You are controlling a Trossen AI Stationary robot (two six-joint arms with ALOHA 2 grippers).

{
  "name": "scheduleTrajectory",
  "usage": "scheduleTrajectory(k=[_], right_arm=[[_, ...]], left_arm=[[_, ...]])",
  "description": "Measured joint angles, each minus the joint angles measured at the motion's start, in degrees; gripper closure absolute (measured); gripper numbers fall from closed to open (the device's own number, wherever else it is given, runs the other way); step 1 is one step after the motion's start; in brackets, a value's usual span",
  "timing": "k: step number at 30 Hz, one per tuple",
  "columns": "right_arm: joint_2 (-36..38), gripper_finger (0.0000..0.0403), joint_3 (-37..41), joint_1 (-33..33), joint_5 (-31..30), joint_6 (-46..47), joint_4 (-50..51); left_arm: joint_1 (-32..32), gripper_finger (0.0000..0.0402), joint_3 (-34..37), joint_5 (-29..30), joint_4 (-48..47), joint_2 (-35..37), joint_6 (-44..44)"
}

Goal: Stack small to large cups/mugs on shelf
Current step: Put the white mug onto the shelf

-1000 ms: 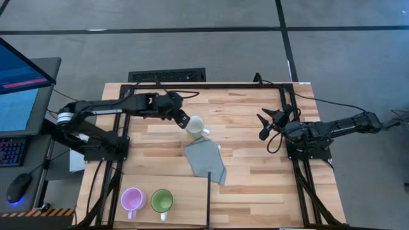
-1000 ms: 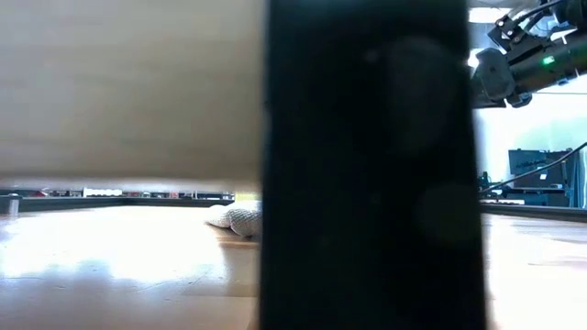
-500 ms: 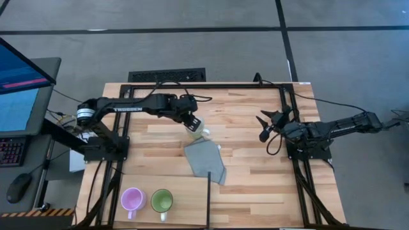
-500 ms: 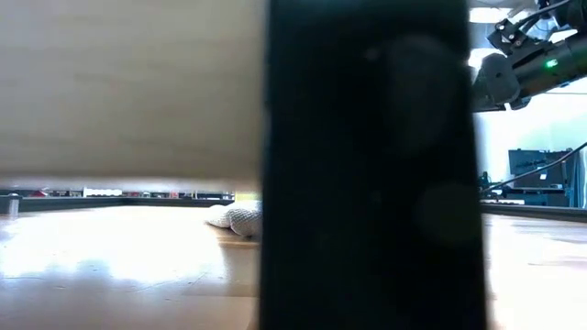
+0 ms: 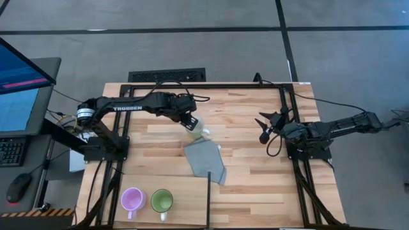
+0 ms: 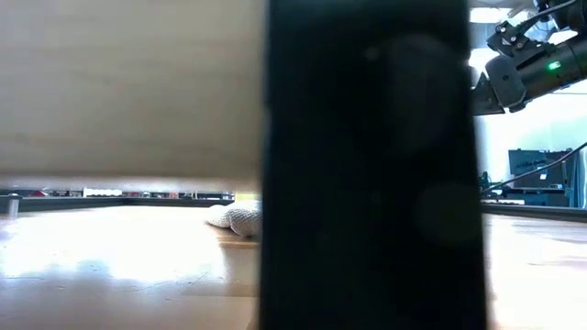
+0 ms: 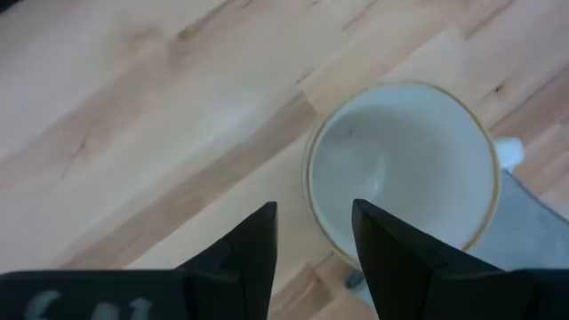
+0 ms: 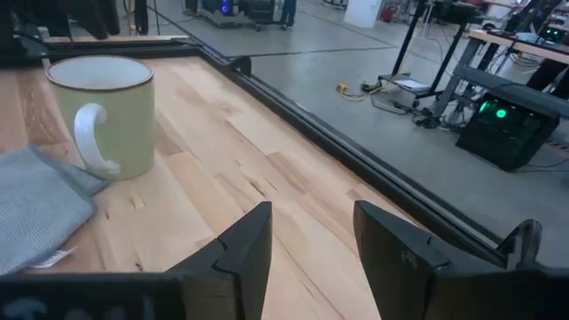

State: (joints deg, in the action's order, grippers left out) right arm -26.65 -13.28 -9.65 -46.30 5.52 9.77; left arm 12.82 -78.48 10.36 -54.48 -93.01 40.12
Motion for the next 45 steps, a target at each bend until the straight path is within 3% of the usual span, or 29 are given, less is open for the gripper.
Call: scheduleTrajectory(k=[3,24,35,45], right_arm=[[0.0,0.0223,0.0,0.0,0.0,0.0,0.0],[0.0,0.022,0.0,0.0,0.0,0.0,0.1],[0.0,0.022,0.0,0.0,0.0,0.0,1.0],[0.0,0.0222,0.0,0.0,0.0,0.0,1.3]], left_arm=[[0.0,0.0264,0.0,-2.1,0.0,0.0,0.1],[0.3,0.0264,0.1,-2.2,0.5,0.0,1.4],[2.2,0.0264,0.1,-2.2,1.6,-5.8,-1.0],[4.3,0.0264,0.2,-7.6,2.0,-9.5,-6.3]])
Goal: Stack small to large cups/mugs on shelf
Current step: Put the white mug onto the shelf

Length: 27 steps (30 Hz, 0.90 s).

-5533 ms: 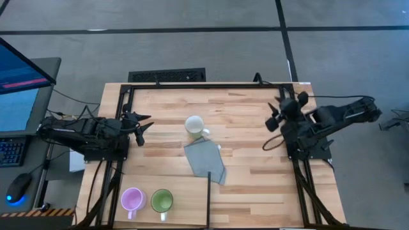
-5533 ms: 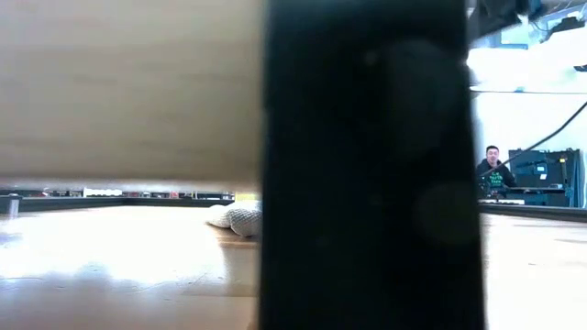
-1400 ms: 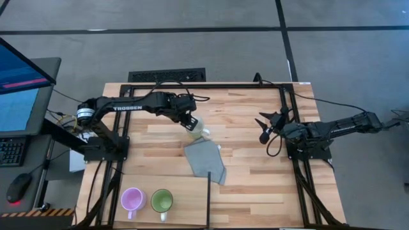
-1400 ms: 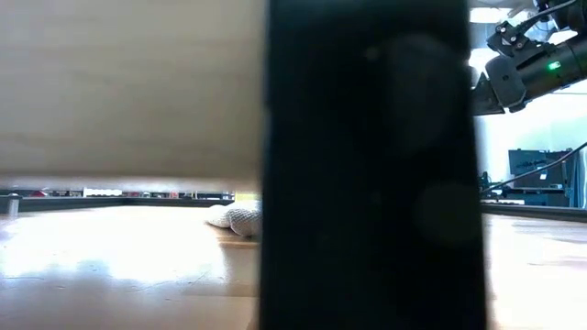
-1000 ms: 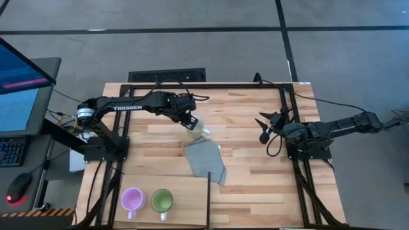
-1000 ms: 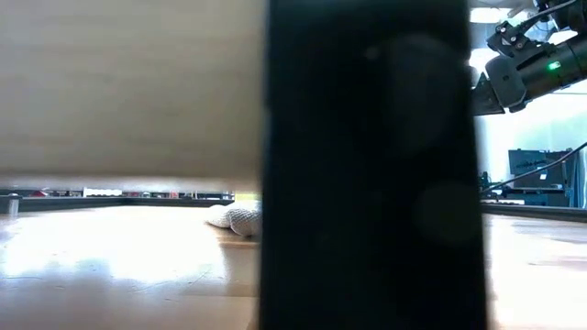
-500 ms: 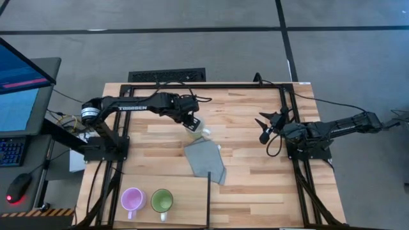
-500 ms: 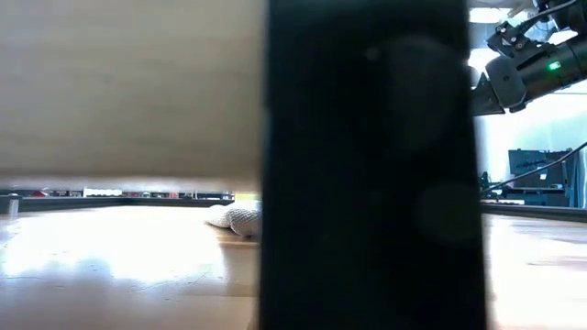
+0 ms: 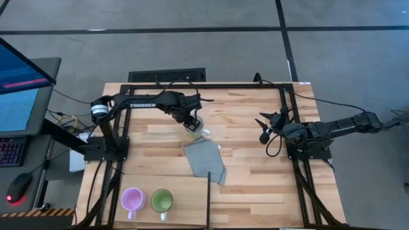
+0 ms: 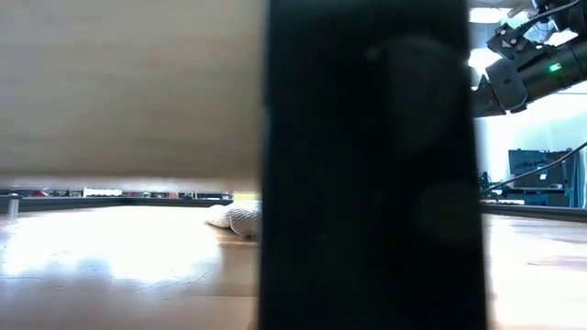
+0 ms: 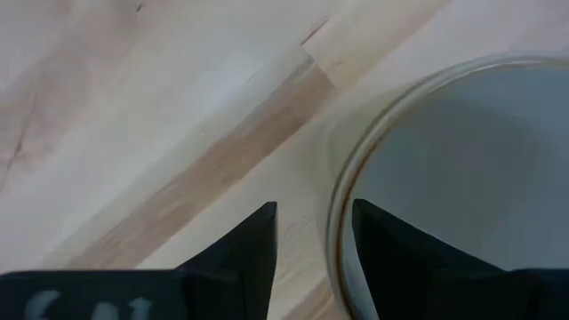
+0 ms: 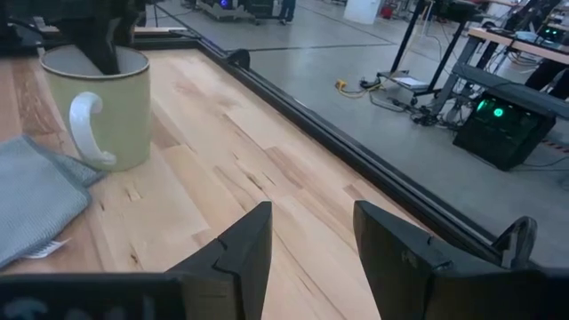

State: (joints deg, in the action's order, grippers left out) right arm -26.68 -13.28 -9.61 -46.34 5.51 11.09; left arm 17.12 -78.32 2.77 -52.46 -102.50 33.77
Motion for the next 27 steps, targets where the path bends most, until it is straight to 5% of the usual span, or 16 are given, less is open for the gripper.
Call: scheduleTrajectory(k=[27], right_arm=[[0.0,0.0222,0.0,0.0,-0.2,-0.1,1.0]], left_arm=[[0.0,0.0264,0.0,0.5,2.1,-0.2,-1.5]])
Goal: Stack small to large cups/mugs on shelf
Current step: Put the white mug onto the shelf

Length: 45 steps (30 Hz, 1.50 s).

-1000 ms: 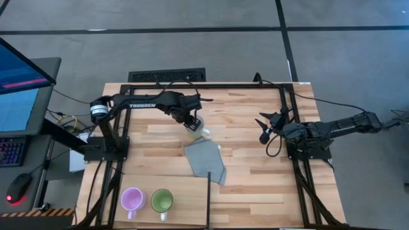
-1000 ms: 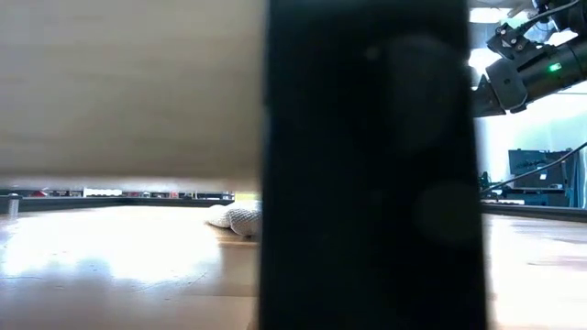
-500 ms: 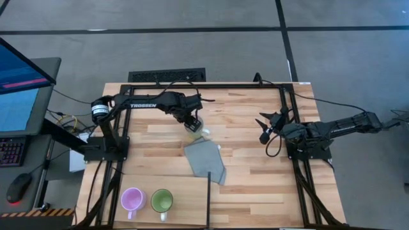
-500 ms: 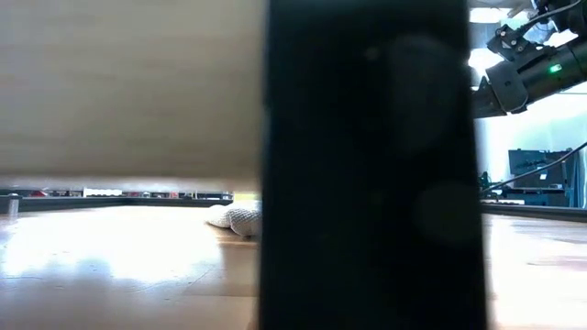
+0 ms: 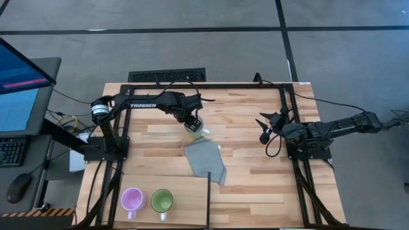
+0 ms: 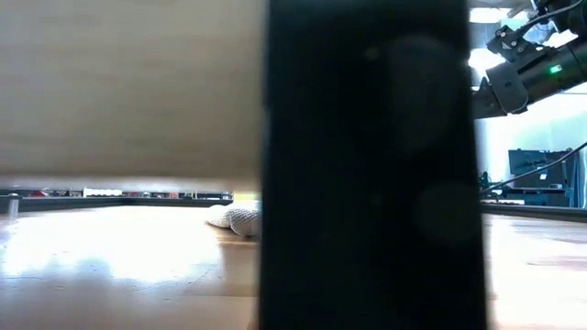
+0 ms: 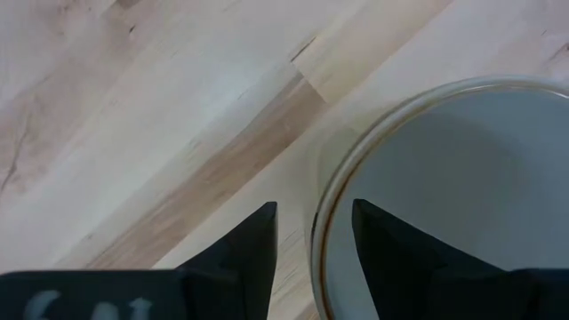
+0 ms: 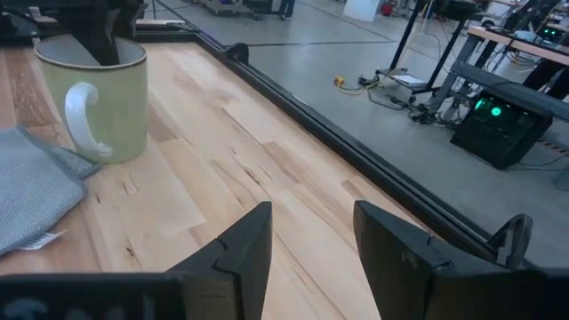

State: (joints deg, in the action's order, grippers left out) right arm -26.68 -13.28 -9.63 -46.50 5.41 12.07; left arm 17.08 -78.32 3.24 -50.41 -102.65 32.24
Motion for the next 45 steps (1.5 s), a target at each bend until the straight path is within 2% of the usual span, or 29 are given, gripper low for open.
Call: scheduleTrajectory(k=[6,17,25,33,41,45], right_arm=[[0.0,0.022,0.0,0.0,0.0,0.0,0.9],[0.0,0.022,0.0,0.0,0.0,0.0,1.0],[0.0,0.0223,0.0,0.0,0.0,0.0,1.1],[0.0,0.022,0.0,0.0,0.0,0.0,1.2],[0.0,0.0222,0.0,0.0,0.0,0.0,1.2],[0.0,0.022,0.0,0.0,0.0,0.0,1.2]], left_arm=[[0.0,0.0283,0.0,-0.1,0.0,0.0,2.1],[0.0,0.0388,0.0,-1.9,0.0,0.0,-0.6],[0.0,0.0359,0.0,-2.1,0.2,0.0,-0.9],[0.0,0.039,0.0,-2.0,0.1,0.0,-1.4],[0.0,0.0368,0.0,-2.0,0.2,0.0,-1.4],[0.0,0.0383,0.0,-2.0,0.1,0.0,-1.4]])
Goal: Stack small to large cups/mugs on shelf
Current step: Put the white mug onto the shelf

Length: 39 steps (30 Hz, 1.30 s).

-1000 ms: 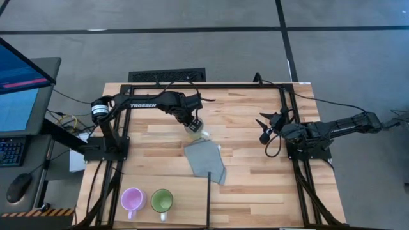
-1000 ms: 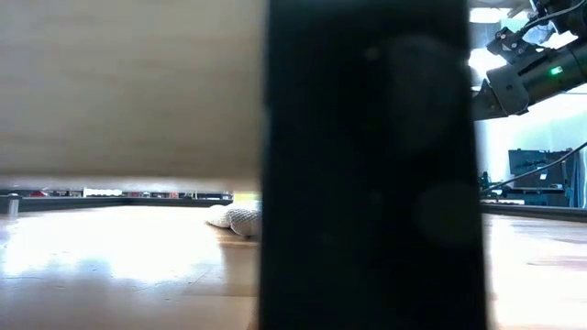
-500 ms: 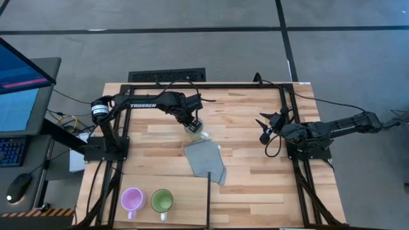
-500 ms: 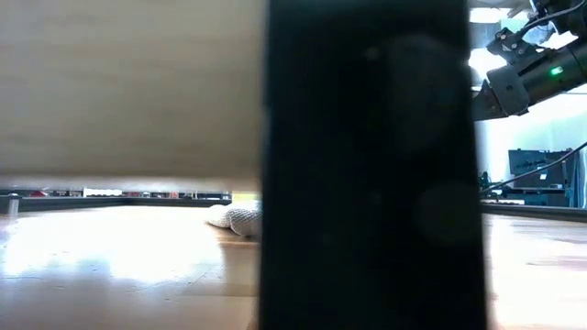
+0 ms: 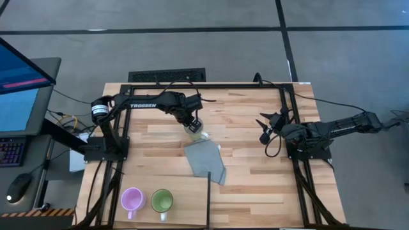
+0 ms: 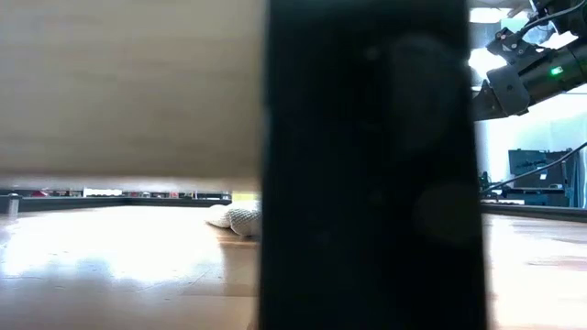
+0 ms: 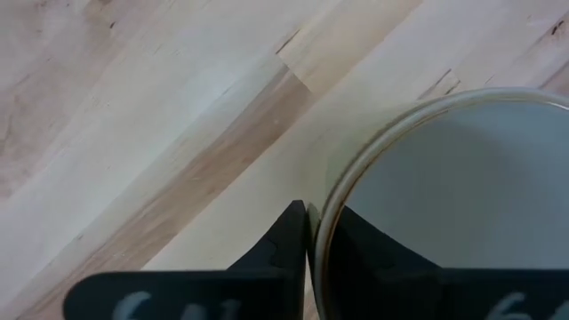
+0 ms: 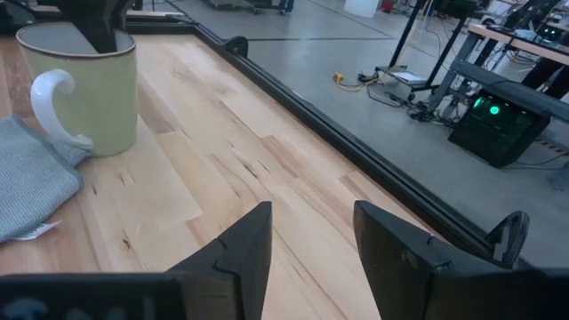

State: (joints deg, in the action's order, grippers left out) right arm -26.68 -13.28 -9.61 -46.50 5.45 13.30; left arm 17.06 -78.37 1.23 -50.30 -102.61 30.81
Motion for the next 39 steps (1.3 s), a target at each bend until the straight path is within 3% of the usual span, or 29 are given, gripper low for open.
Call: scheduleTrajectory(k=[39], right_arm=[[0.0,0.0221,0.0,0.0,0.0,0.0,0.0]], left_arm=[[0.0,0.0386,0.0,-3.6,0.0,0.0,0.3]])
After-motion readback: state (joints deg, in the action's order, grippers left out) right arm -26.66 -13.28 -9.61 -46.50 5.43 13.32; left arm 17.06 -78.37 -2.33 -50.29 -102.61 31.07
